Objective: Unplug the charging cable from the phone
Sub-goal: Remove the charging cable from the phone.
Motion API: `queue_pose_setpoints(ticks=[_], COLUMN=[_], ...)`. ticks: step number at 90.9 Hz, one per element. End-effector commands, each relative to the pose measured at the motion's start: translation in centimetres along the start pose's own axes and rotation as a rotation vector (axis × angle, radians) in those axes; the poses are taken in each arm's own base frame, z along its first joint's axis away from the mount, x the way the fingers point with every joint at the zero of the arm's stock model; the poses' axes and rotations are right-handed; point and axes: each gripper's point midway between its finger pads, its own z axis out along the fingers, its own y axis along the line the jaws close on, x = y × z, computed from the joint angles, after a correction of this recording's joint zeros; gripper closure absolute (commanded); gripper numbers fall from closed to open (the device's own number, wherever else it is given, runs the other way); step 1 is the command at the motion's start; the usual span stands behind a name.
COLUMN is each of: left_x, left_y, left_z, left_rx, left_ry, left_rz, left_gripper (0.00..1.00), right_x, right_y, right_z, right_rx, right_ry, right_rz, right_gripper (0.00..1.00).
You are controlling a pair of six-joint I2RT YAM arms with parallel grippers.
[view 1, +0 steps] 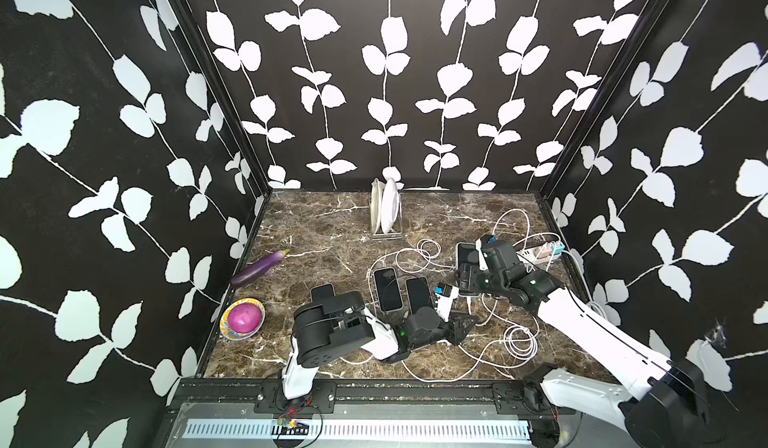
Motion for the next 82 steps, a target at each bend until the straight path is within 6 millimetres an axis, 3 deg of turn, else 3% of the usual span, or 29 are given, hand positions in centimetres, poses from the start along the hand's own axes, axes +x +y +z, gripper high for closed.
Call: queue_pose_setpoints(ticks=[1, 82], left_x=[-0.41, -0.45], left_y=[-0.46, -0.46], left_z=[0.37, 0.39], left_rx=[0.009, 0.010], left_ry=[-0.015, -0.020], left_rz=[0.015, 0.017], left_gripper=[0.67, 0.71], right_x=[-1.13, -1.58], right_y=[0.51, 1.13], right_z=[-0.56, -0.94], right_rx=[-0.024, -0.058], right_ry=[-0.057, -0.079], right_rz=[0.013, 0.014], right_gripper=[1.00, 1.00])
